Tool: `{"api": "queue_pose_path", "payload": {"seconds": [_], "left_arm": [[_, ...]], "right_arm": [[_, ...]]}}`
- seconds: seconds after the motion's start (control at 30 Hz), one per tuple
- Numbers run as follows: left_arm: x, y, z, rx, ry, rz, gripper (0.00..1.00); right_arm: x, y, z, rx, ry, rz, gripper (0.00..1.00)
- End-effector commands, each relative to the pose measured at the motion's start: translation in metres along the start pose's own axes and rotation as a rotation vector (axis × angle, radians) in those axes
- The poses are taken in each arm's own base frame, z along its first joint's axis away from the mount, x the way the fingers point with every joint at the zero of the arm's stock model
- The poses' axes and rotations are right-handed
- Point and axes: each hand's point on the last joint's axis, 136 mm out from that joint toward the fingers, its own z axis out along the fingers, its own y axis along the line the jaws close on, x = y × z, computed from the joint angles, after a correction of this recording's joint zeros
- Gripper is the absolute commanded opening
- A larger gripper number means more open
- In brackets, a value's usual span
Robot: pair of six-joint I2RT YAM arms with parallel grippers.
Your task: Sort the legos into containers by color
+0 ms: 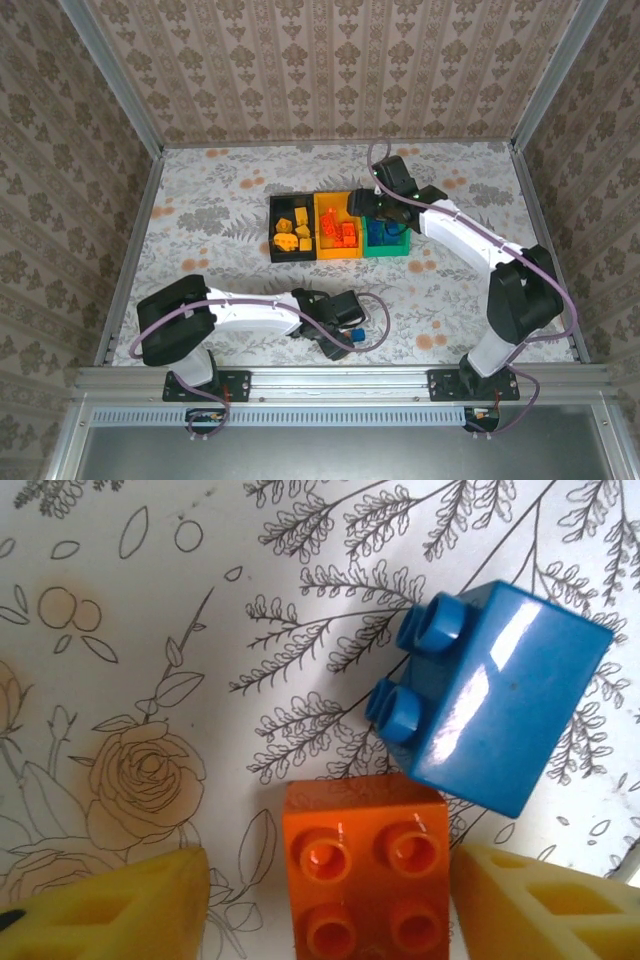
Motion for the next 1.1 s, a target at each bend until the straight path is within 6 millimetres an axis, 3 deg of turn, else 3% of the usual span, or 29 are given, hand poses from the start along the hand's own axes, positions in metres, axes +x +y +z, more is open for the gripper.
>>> {"api": "queue_pose_path", "payload": {"seconds": [0.0, 0.2, 0.37, 0.47, 0.57, 0.7, 0.8, 0.87, 1.07], "left_arm": [[0.002, -0.006, 0.002, 0.025, 0.017, 0.021, 0.57], [0.004, -0.003, -0.001, 0.021, 0.003, 0.005, 0.34], [-0.004, 0.012, -0.018, 0.025, -0.081, -0.076, 0.27], [-0.018, 0.036, -0.043, 0.012, -0.19, -0.153, 0.25], [-0.043, 0.065, -0.08, -0.011, -0.346, -0.235, 0.26], [-0.086, 0.106, -0.131, -0.012, -0.562, -0.339, 0.26], [-0.118, 0.133, -0.154, -0.038, -0.638, -0.358, 0.26], [-0.137, 0.152, -0.158, -0.067, -0.635, -0.376, 0.26], [-0.179, 0.214, -0.123, -0.091, -0.545, -0.517, 0.23]], "right_arm": [[-0.001, -0.005, -0.006, -0.009, -0.015, 0.021, 0.73], [-0.001, -0.012, -0.007, 0.0, -0.018, 0.039, 0.73], [0.002, -0.019, -0.01, 0.013, -0.023, 0.057, 0.73], [0.005, -0.024, -0.013, 0.014, -0.029, 0.066, 0.73], [0.011, -0.029, -0.017, 0.02, -0.03, 0.078, 0.74], [0.023, -0.037, -0.024, 0.025, -0.029, 0.093, 0.73], [0.037, -0.042, -0.029, 0.023, -0.012, 0.098, 0.73], [0.046, -0.045, -0.031, 0.02, -0.001, 0.099, 0.73], [0.069, -0.057, -0.04, 0.035, 0.023, 0.101, 0.73]]}}
